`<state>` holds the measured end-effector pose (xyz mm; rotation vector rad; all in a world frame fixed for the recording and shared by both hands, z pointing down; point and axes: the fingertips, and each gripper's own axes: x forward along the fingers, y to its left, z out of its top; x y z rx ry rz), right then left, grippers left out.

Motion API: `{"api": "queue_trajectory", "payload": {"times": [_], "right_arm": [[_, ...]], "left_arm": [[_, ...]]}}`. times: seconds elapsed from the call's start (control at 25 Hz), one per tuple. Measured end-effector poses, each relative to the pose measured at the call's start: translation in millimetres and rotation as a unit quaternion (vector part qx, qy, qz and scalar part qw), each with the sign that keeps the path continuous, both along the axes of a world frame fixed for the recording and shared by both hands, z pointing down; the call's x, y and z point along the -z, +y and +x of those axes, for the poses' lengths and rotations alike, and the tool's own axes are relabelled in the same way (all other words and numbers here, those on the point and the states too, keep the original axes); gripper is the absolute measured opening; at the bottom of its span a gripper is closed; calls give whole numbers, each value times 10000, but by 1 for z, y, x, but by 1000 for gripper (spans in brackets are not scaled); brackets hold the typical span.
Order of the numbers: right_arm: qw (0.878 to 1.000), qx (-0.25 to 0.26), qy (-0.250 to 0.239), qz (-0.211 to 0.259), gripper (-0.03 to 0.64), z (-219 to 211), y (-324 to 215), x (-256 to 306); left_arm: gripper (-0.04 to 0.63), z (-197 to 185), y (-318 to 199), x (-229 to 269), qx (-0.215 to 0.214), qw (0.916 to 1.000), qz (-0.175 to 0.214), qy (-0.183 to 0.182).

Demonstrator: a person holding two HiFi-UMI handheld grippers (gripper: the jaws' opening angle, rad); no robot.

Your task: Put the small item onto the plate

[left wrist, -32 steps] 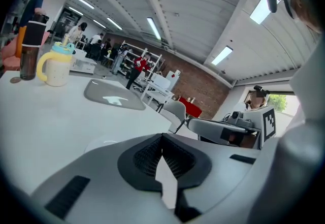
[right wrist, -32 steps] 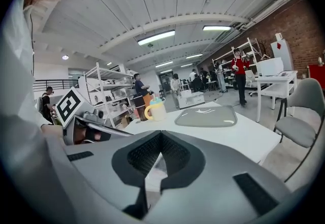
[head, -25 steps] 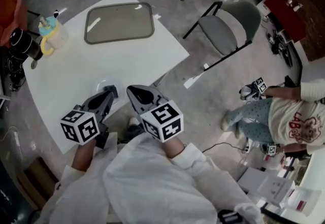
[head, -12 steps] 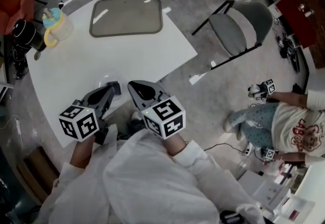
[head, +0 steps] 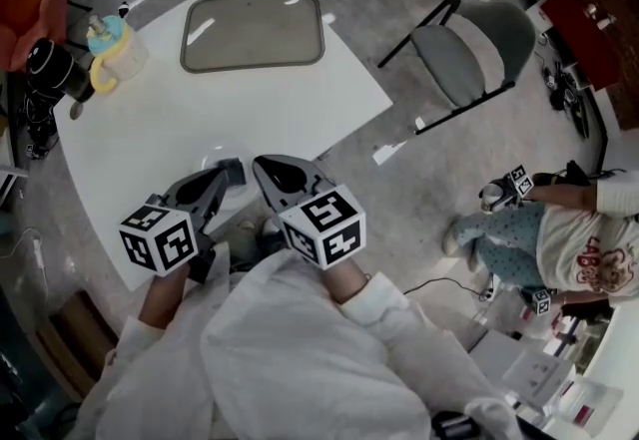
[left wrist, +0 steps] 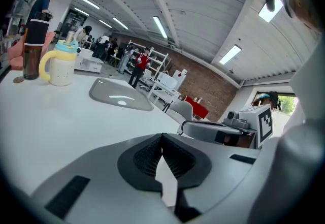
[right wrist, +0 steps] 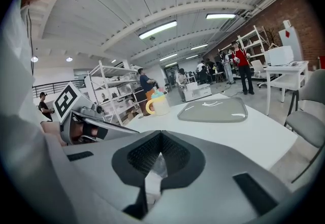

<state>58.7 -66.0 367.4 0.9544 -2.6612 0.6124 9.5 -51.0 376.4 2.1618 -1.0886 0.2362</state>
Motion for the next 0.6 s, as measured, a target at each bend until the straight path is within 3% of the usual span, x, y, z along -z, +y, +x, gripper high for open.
{"api": "queue_trajectory", "payload": {"times": [0.6], "right_arm": [[9992, -161, 220, -288, 5, -22, 6, -11]], "left_arm": [[6, -31, -1, -9, -53, 9997, -224, -4]]}}
